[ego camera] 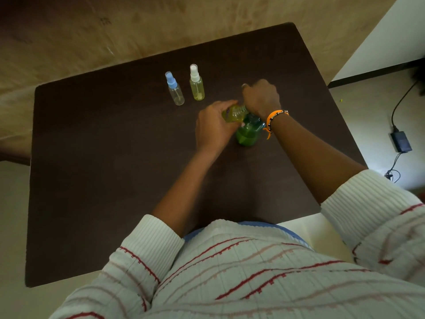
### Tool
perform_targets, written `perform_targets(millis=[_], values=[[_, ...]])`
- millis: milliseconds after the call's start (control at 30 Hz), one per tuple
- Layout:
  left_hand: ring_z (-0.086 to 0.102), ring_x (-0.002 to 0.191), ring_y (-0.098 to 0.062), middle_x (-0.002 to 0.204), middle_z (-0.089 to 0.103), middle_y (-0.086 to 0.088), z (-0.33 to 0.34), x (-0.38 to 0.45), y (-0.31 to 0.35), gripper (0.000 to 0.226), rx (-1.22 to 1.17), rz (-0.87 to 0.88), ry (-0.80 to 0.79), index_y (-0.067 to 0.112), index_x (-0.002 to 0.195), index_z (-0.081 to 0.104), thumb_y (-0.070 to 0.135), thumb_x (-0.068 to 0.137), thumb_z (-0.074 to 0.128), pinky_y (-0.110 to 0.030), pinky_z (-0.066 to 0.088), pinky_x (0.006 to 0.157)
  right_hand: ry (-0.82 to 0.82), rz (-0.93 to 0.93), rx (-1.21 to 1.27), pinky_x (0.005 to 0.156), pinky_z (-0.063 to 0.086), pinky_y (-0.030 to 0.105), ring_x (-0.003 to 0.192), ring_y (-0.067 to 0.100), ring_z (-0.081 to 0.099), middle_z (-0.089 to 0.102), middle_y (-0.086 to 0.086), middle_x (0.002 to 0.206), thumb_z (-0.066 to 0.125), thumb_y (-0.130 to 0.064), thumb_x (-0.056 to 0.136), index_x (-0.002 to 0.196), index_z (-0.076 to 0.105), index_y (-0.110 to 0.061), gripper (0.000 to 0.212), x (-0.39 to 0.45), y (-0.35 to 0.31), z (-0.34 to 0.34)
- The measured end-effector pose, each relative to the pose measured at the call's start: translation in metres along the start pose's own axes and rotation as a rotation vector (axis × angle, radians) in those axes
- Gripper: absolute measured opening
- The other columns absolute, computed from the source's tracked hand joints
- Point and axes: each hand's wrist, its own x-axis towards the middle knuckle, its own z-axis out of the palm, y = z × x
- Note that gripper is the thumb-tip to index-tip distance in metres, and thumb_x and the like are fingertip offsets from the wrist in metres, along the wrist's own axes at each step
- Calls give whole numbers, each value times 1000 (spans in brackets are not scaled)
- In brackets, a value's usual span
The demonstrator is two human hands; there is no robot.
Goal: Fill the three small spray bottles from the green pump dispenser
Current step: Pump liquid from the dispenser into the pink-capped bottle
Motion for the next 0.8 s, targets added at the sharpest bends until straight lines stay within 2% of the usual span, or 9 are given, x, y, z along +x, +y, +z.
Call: perform_targets(millis=[100,200,267,400,533,600,667,733,800], values=[[64,93,-11,100,70,4,-2,1,0,49,-27,5,12,21,109,69,19,62,82,-35,53,82,-118,14,23,90,42,30,119,35,55,56,16,133,48,-47,91,130,58,-8,56,0,-2,-2],[65,91,-10,99,70,4,-2,1,-1,49,-35,8,7,21,109,69,20,62,82,-35,54,82,-246,53,87,105,43,41,122,32,54,54,14,138,52,-58,86,136,54,-11,69,-4,-4,-4],[65,91,-10,98,70,4,-1,1,0,49,-36,17,2,20,110,69,20,63,82,-33,54,81,-267,53,70,107,41,40,125,32,52,52,15,141,52,-58,87,139,52,-10,71,-1,-3,-4],[63,89,-9,98,69,3,-1,1,-2,50,-34,0,-8,20,110,69,18,62,83,-30,52,81,-138,40,-40,97,40,33,126,36,50,51,19,140,50,-44,94,135,51,-4,57,7,1,-3],[64,92,-12,101,70,0,1,1,-3,53,-63,-14,-24,17,111,69,17,60,84,-34,53,84,-124,42,-82,91,38,30,126,36,49,49,19,140,48,-39,95,135,49,-4,53,3,1,-3],[64,93,-12,101,70,-1,0,2,-2,53,-66,-8,-13,16,112,68,16,61,84,-33,53,85,-176,48,-21,98,41,33,124,35,51,51,17,140,51,-48,91,136,50,-5,62,-3,-5,-7],[64,93,-10,102,70,0,-2,2,-1,52,-83,-7,-6,16,112,68,16,62,83,-30,53,85,-321,90,89,103,44,45,115,33,56,55,16,137,56,-64,77,132,57,-11,76,-5,-6,-8],[64,94,-9,102,70,2,-3,2,0,51,-90,0,-6,18,112,68,16,63,82,-29,53,85,-384,125,148,93,49,50,100,29,55,59,13,126,58,-70,66,111,64,-19,68,0,-1,-6],[64,92,-9,101,70,3,-2,2,0,52,-82,4,-13,19,112,68,16,62,83,-29,53,84,-333,106,126,88,47,41,104,27,56,57,11,123,57,-58,81,119,62,-17,56,-9,-6,-8]])
